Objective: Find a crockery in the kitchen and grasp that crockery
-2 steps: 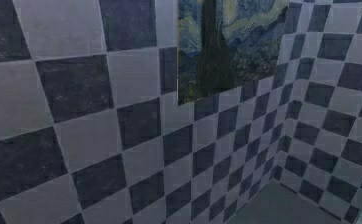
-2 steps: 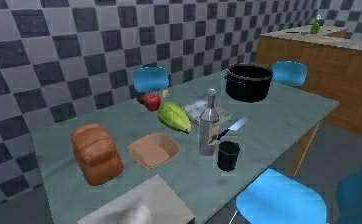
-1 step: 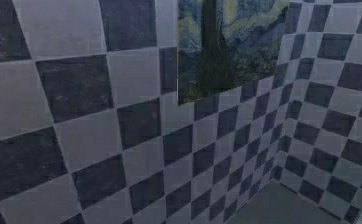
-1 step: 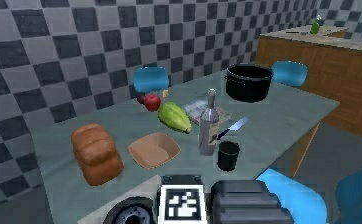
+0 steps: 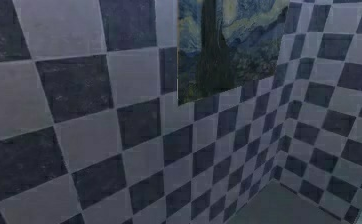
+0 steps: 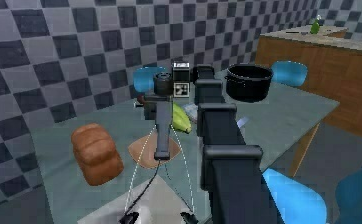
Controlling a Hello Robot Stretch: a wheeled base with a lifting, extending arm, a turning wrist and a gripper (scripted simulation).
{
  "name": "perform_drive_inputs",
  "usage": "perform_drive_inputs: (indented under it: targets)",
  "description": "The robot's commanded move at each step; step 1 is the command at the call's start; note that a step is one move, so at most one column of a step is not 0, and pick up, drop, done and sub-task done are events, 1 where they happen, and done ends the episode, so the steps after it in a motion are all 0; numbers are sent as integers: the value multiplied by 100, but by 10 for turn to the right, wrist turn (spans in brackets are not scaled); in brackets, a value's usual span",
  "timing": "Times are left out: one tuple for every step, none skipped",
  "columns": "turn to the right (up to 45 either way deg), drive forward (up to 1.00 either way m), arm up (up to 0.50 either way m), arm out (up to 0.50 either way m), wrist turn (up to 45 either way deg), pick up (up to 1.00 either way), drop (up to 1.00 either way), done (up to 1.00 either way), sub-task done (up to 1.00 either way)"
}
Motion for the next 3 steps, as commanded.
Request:
perform_drive_inputs:
  targets:
    - [0, 0, 0, 0, 450, 0, 0, 0, 0]
    - [0, 0, 0, 0, 450, 0, 0, 0, 0]
    - [0, 0, 0, 0, 450, 0, 0, 0, 0]
